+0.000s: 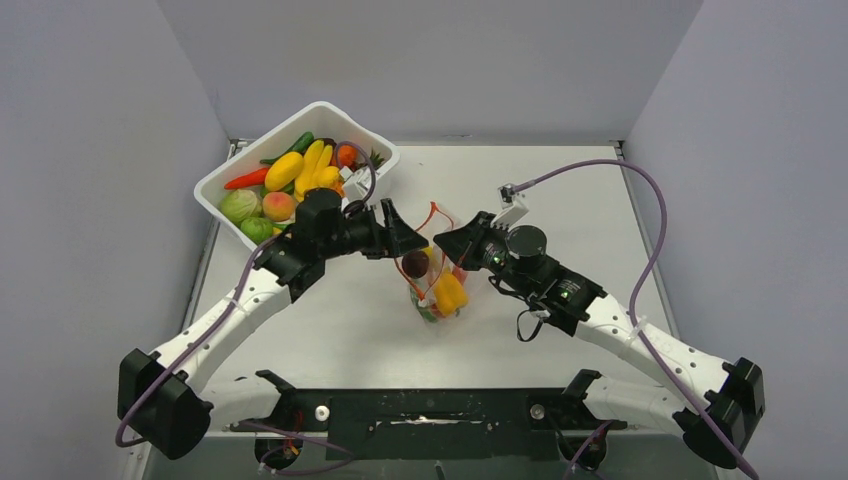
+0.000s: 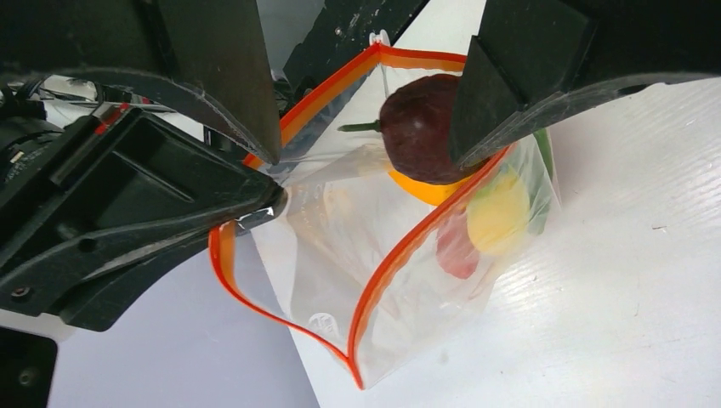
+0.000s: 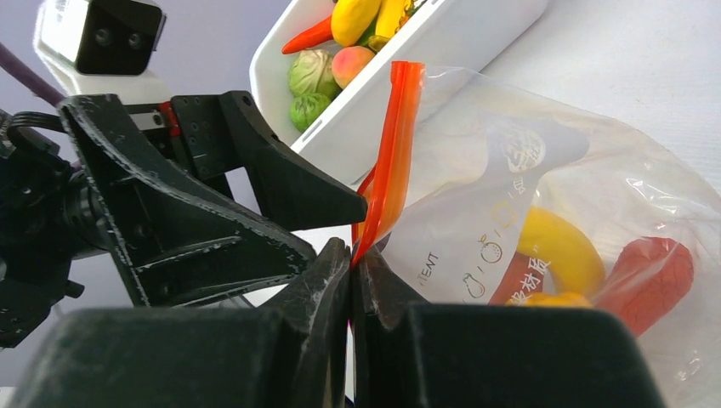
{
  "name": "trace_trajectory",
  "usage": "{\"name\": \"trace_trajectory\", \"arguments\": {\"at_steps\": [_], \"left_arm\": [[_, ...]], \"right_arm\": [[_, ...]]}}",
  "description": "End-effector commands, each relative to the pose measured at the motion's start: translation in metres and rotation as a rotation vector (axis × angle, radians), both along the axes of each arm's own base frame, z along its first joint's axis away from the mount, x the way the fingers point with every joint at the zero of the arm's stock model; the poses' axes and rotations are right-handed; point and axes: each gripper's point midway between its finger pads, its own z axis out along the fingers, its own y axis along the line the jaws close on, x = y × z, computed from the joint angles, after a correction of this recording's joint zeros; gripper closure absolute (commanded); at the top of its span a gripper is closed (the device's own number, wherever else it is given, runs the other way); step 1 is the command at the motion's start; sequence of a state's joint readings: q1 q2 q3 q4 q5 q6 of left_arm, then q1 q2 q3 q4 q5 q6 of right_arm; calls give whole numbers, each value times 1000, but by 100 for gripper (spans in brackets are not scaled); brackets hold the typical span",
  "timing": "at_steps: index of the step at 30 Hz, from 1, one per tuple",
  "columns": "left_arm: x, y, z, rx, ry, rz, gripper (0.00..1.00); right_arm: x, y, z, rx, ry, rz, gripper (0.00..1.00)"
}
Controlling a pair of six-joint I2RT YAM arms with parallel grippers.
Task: Place the food in the zip-top bag and seal the zipper
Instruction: Place the fake fruit in the zipper food storage bag.
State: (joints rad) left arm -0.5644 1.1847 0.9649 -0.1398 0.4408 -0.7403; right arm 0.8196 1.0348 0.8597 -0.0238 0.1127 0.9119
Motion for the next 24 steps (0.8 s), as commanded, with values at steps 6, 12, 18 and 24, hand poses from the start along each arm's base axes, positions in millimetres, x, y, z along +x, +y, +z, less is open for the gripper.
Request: {"name": "trace_trajectory", "arguments": {"at_steps": [6, 12, 18, 24], "left_arm": [[4, 21, 66, 45, -190, 71, 32], [4, 29, 49, 126, -188, 73, 41], [-6, 26, 9, 137, -111, 33, 45], [1, 29, -21, 154, -115, 71, 41]], "right_arm": [[-3, 1, 35, 96, -59, 7, 100], [-4, -2, 47, 120, -82, 2, 100], [-4, -2, 54, 124, -94, 7, 100], [-2, 1, 45, 118, -72, 9, 100]]}}
